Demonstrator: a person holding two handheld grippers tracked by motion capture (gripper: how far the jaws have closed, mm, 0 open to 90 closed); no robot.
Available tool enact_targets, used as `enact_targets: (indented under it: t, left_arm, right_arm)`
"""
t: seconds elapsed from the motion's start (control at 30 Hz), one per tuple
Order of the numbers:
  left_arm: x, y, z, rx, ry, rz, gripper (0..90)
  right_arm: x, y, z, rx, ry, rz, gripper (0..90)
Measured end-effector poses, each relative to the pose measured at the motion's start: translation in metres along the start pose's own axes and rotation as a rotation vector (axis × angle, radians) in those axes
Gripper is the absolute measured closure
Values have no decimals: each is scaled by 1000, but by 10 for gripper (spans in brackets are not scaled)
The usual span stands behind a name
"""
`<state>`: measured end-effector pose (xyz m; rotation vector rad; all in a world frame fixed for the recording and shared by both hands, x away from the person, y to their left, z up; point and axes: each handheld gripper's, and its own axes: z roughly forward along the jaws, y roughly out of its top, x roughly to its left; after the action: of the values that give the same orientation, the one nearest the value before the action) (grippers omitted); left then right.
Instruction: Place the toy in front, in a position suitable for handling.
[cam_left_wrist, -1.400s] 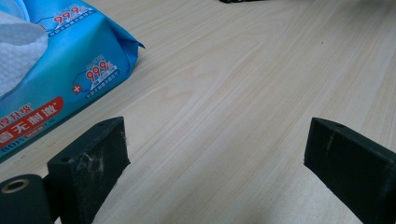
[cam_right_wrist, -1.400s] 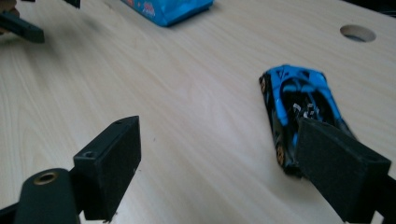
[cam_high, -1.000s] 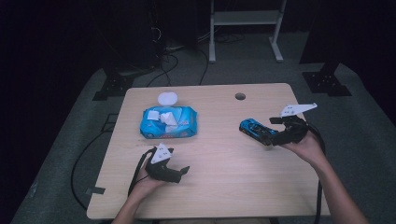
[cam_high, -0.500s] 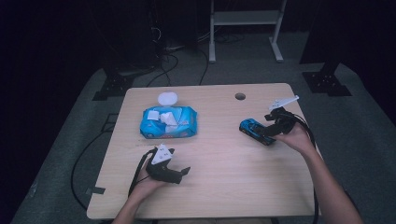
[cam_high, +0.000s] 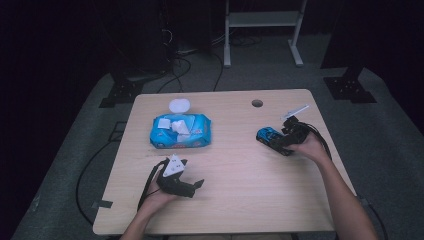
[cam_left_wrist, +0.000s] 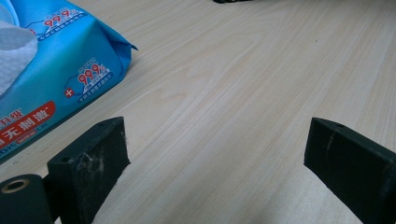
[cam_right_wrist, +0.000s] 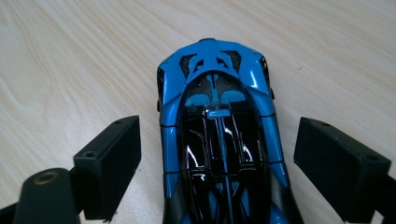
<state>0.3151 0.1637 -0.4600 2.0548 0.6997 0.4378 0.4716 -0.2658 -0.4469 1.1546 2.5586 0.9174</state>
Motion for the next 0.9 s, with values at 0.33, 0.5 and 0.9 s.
enact_targets:
  t: [0.33, 0.5, 0.9]
  left_arm:
    - [0, 0, 1, 1, 0, 4, 55]
    - [0, 0, 1, 3, 1, 3, 55]
    - [-1, 1, 0, -10, 18, 11, 55]
  right_arm:
    - [1, -2, 14, 70, -21, -21, 147]
    - [2, -2, 16, 83, -27, -32, 211]
    - [5, -2, 17, 97, -60, -57, 248]
